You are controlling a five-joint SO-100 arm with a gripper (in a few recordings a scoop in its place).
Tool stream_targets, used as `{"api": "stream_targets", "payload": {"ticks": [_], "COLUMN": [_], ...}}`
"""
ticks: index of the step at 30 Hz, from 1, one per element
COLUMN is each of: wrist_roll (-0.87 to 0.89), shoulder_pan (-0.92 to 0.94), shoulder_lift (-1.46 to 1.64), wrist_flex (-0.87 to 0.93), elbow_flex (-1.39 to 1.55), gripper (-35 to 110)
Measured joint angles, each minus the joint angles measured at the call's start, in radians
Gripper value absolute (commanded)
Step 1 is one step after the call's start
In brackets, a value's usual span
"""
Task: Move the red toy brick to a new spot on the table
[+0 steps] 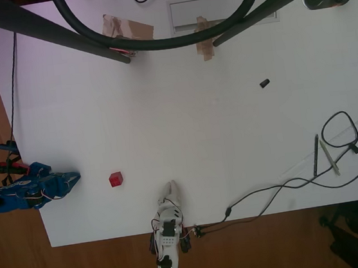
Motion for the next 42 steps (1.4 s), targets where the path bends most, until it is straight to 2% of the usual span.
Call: {"api": "stream_targets", "payload": {"ticks": [9,42], "wrist_roll": [0.109,0.109], "shoulder_pan": [-0.038,-0.037], "shoulder_lift": [0.000,0.000], "wrist_flex": [-0.006,-0.006], "elbow_flex": [0.000,0.000], "gripper": [0,0]}}
